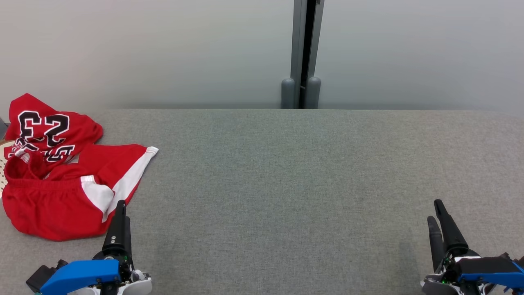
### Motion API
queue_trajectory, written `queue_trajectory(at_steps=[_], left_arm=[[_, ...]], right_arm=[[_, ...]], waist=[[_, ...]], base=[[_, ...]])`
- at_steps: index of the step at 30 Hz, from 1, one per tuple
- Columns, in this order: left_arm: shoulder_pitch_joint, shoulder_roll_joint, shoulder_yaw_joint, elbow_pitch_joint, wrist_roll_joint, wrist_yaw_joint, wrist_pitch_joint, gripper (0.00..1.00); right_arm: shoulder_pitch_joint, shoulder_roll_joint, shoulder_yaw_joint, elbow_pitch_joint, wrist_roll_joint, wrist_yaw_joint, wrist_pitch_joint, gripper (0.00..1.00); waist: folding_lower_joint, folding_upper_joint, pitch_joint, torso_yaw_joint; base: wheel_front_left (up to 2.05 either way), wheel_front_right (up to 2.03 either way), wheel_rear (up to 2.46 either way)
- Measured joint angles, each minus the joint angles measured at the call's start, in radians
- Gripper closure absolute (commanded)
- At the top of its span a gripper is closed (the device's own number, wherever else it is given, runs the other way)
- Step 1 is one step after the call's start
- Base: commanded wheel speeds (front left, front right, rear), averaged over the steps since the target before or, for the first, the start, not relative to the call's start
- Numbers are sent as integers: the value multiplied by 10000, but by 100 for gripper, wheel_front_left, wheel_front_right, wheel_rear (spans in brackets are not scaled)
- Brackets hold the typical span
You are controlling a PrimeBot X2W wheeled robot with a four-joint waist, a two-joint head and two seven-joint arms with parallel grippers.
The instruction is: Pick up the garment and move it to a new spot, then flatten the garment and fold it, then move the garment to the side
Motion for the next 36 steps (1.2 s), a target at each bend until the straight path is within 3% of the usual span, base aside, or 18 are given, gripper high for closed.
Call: queue_trajectory(at_steps=[18,36], left_arm=[[-63,12,-573,-677,3749,219,-734,0],[-23,29,-1258,-476,7367,453,-1348,0]], right_arm=[[36,-6,-13,-878,-3856,2,-740,0],[194,-13,299,-890,-7342,2,-1348,0]], waist=[[0,0,21,57],[0,0,73,76]], base=[[0,0,0],[0,0,0]])
